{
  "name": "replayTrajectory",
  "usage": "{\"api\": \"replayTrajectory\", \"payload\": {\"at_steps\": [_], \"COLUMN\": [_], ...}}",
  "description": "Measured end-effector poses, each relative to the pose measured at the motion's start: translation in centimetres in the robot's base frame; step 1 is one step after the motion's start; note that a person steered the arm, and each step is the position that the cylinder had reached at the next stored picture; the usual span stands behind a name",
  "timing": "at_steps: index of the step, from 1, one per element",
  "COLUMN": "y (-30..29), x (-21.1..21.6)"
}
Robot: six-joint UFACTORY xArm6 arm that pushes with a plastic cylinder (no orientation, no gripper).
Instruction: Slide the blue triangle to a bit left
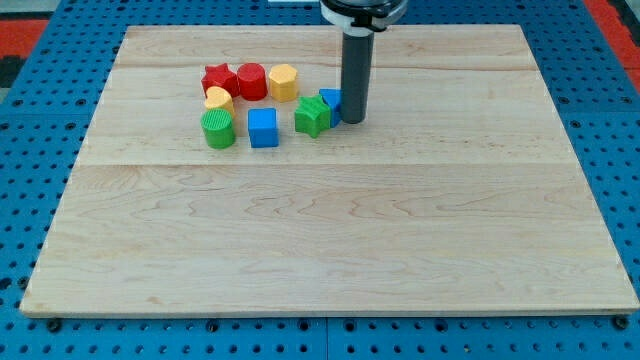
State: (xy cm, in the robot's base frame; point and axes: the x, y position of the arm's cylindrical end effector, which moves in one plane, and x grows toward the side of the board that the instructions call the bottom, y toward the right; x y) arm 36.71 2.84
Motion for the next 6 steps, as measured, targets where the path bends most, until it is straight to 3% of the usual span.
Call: {"api": "replayTrajectory", "payload": {"at_steps": [5, 6], "y": [0.2, -2.8], "x": [-4.5, -4.6]}}
